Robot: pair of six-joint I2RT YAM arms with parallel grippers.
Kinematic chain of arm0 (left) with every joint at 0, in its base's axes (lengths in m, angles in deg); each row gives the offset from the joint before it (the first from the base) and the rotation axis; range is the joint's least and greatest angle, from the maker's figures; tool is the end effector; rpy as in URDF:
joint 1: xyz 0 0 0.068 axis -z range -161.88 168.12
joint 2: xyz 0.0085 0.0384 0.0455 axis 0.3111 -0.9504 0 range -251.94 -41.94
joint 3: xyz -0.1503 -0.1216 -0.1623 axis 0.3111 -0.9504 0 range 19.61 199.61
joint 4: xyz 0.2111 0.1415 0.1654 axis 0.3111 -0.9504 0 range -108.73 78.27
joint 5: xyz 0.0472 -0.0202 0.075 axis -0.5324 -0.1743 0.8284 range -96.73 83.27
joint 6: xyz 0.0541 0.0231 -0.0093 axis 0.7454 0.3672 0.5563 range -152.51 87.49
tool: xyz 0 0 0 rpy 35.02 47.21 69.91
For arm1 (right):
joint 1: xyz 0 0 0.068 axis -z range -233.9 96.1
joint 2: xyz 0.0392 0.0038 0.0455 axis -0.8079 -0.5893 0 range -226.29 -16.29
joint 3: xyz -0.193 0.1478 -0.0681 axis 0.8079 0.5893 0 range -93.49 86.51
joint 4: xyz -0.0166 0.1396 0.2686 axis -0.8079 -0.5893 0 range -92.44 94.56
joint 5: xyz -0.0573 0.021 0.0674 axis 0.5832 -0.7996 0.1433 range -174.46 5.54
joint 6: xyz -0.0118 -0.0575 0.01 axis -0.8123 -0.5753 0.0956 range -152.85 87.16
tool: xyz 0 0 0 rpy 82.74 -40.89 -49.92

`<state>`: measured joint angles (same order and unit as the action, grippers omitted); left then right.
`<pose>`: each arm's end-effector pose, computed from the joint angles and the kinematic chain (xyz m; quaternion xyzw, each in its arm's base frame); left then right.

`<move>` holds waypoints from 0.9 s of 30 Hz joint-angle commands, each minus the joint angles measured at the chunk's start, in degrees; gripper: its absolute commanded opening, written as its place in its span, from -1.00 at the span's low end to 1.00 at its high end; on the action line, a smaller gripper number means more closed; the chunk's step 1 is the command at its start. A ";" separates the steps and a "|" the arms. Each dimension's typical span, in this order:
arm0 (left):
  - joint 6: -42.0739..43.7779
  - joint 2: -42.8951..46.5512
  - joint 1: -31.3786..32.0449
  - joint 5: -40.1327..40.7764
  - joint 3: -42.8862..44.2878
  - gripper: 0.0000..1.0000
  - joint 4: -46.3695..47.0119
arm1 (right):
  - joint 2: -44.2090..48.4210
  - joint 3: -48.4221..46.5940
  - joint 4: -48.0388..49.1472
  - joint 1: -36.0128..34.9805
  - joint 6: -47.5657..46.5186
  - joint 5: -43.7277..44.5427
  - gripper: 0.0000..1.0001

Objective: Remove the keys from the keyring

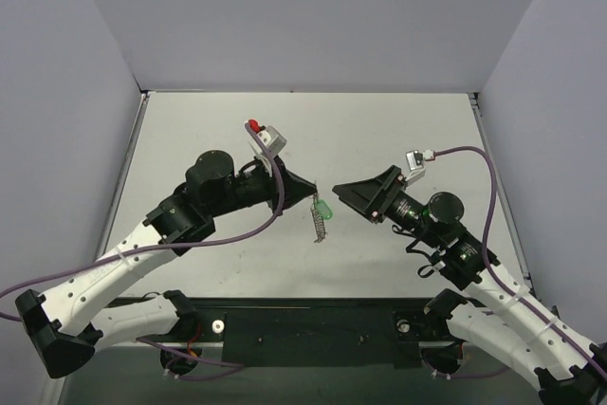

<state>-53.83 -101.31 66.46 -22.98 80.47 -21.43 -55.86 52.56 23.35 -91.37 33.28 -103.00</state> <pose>0.1893 -0.2311 0.3735 0.2648 0.7060 -0.4578 0.4710 0.1809 0.1563 0.3260 0.0294 0.6255 0.6696 0.3995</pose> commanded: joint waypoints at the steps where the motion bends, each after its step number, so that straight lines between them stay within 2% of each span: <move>1: -1.79 2.51 0.18 -3.78 1.81 -1.00 8.81 | 0.99 1.35 10.48 -1.37 3.57 -1.32 0.37; 7: -4.33 3.56 -0.26 -7.64 -0.12 -1.00 18.64 | 1.52 -0.14 12.85 -3.83 4.45 -1.49 0.22; 11: -6.01 3.83 -0.87 -10.02 -1.44 -1.00 23.56 | 2.13 -1.46 11.45 -5.68 3.57 -0.18 0.01; 14: -9.08 4.18 -2.45 -14.75 -3.90 -1.00 30.24 | 2.48 -2.52 11.27 -6.56 3.31 -0.18 -0.07; 20: -25.75 2.86 -9.39 -24.96 -8.65 -1.00 53.16 | 4.33 -4.27 13.38 -8.75 3.04 -0.96 -0.08; 25: -31.49 0.58 -10.46 -27.16 -9.35 -1.00 60.83 | 4.59 -5.86 13.65 -10.77 2.95 -1.23 -0.05; 27: -35.27 -1.08 -10.54 -28.39 -9.18 -1.00 66.71 | 4.24 -7.17 12.69 -11.74 2.34 -0.53 -0.05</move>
<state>-79.82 -100.61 56.17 -46.76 70.74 28.03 -51.84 49.28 31.83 -101.36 37.20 -103.42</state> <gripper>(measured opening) 0.021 0.473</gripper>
